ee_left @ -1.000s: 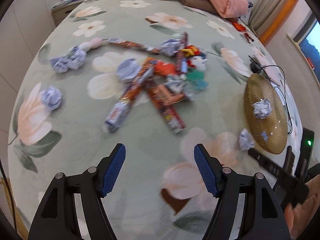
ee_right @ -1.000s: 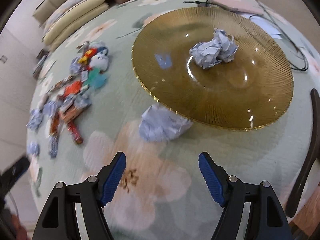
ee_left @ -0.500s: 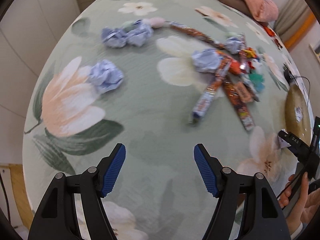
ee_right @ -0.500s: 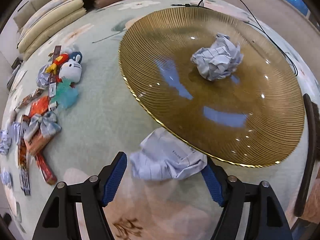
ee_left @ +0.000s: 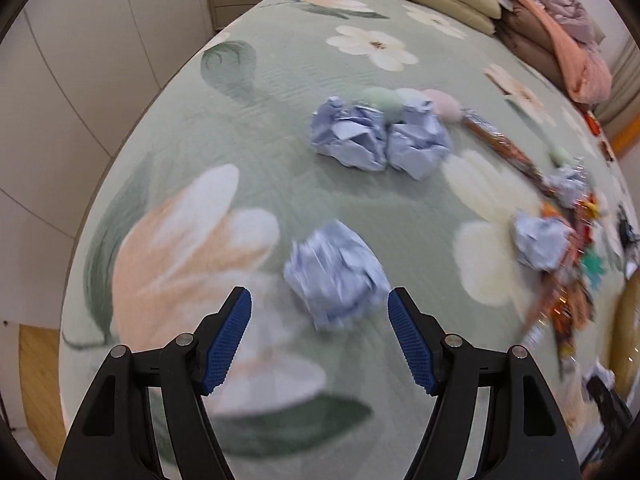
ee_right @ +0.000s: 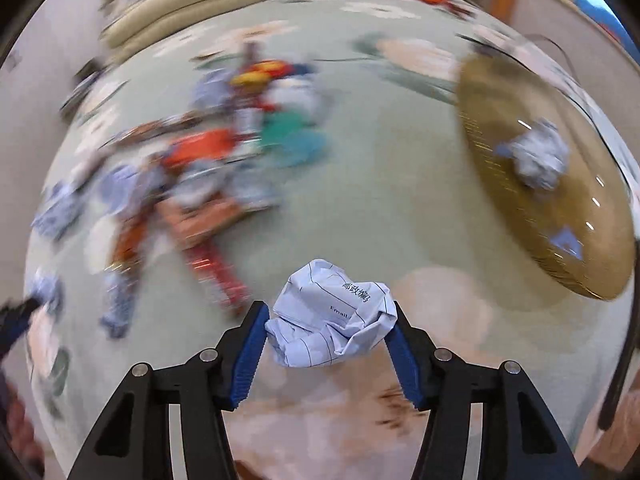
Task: Organize objects
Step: 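Grasp another crumpled paper ball with each gripper, then carry both paper balls to the golden plate and release them, then withdraw both grippers and reach the left toward paper beside the dango plush, then grasp the paper ball with the left gripper while the right grasps another paper ball, then carry both paper balls to the golden plate and open both grippers, then withdraw both grippers toward the dango plush and candy sticks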
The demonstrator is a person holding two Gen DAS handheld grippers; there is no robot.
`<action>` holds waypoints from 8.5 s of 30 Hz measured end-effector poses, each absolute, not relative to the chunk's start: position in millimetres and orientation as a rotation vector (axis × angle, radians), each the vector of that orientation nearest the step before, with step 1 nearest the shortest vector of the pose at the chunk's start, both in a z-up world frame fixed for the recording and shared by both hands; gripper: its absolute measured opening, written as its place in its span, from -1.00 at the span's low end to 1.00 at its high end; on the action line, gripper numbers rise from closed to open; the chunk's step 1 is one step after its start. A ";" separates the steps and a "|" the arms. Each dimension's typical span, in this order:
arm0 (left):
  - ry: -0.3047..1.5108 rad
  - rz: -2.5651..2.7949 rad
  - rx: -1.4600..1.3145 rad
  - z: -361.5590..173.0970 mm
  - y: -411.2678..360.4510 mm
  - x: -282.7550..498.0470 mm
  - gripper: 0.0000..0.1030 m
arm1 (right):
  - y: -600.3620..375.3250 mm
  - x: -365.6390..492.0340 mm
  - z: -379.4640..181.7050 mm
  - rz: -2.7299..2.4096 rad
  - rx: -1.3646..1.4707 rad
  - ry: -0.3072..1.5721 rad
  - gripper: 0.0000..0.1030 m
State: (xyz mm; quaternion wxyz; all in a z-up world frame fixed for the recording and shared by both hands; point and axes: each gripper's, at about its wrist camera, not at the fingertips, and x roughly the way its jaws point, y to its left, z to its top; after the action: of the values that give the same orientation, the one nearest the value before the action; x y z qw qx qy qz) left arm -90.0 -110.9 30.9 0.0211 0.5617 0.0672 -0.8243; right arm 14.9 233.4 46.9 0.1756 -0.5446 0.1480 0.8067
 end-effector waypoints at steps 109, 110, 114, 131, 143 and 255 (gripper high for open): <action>0.305 -2.708 1.708 120.8 -84.6 -50.8 0.02 | 185.3 -3.1 105.9 2.598 -1.681 0.308 0.46; 0.383 -2.717 1.717 118.7 -98.1 -60.8 0.02 | 174.2 -11.0 105.0 2.611 -1.686 0.301 0.46; 0.477 -2.725 1.735 107.6 -127.6 -91.0 0.02 | 137.3 -42.5 105.3 2.667 -1.697 0.281 0.46; 0.533 -2.754 1.801 29.0 -139.5 -189.1 0.06 | 63.0 -213.9 72.3 2.826 -1.781 0.417 0.46; 0.802 -2.711 1.887 8.1 -149.9 -188.2 0.02 | 46.1 -272.2 7.2 2.712 -2.001 0.660 0.46; 0.075 -2.807 1.652 121.2 -15.1 -64.5 0.25 | 213.9 -25.6 99.0 2.620 -1.819 0.455 0.31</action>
State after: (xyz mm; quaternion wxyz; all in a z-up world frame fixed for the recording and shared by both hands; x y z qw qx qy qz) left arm -64.5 -15.1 121.2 -0.0580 0.5062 0.0229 -0.8602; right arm -25.6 213.9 99.0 -0.0401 -0.5640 0.1410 0.8127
